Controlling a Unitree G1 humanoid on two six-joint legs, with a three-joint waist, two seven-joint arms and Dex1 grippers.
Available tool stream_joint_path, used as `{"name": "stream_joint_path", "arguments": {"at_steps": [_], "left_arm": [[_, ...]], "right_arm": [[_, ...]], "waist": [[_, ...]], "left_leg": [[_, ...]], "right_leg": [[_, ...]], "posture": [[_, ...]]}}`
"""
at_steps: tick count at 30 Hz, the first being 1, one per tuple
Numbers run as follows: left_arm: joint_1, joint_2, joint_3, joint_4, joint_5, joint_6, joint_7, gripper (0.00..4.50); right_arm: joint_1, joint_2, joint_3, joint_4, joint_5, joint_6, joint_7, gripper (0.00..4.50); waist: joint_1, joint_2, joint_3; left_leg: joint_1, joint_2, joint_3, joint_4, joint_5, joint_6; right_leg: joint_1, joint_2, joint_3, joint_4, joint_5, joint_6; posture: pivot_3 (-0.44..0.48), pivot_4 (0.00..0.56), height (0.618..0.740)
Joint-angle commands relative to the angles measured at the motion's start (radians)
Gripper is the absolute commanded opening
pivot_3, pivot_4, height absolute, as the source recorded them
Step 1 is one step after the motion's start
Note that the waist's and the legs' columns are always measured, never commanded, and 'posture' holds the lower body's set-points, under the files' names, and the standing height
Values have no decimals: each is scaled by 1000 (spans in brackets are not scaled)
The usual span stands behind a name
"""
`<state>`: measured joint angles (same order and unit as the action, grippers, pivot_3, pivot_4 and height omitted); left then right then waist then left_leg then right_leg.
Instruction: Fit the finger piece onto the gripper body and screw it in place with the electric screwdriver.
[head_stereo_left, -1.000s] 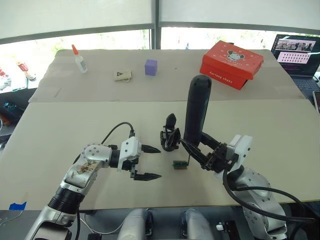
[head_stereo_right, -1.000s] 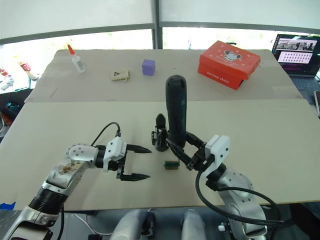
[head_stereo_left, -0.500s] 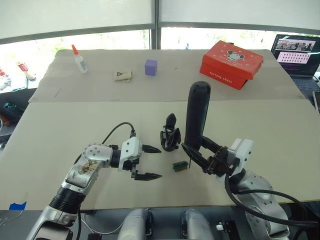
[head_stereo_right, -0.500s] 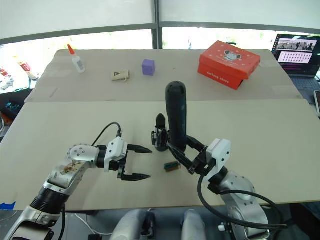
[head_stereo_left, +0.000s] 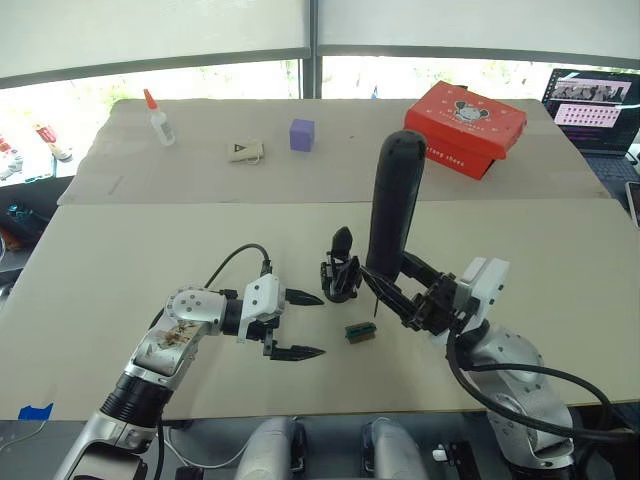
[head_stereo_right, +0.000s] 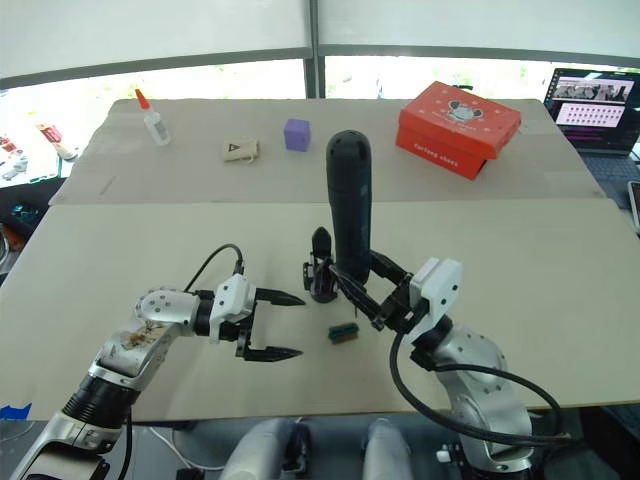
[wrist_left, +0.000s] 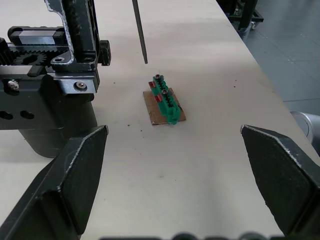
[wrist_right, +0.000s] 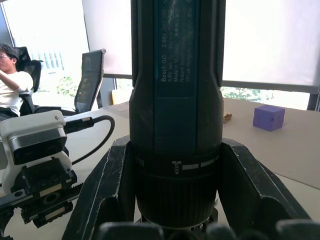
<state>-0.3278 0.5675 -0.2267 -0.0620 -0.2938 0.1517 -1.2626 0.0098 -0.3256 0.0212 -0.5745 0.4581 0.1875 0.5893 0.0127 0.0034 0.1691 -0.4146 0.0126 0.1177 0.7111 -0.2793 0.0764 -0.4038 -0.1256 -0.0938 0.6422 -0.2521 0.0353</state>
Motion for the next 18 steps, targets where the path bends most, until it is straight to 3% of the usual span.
{"name": "stream_joint_path", "arguments": {"at_steps": [1, 18], "left_arm": [[-12, 3, 1, -9, 2, -15, 2, 4500], [-12, 2, 0, -12, 2, -16, 3, 4500]], "right_arm": [[-20, -6, -15, -89, 53, 11, -13, 1887], [-21, -22, -12, -102, 69, 39, -28, 1887]], "waist": [[0, 0, 0], [0, 0, 0]], "left_leg": [[0, 0, 0, 0, 0, 0], [0, 0, 0, 0, 0, 0]], "right_leg": [[0, 0, 0, 0, 0, 0], [0, 0, 0, 0, 0, 0]], "posture": [[0, 150, 740], [0, 150, 740]]}}
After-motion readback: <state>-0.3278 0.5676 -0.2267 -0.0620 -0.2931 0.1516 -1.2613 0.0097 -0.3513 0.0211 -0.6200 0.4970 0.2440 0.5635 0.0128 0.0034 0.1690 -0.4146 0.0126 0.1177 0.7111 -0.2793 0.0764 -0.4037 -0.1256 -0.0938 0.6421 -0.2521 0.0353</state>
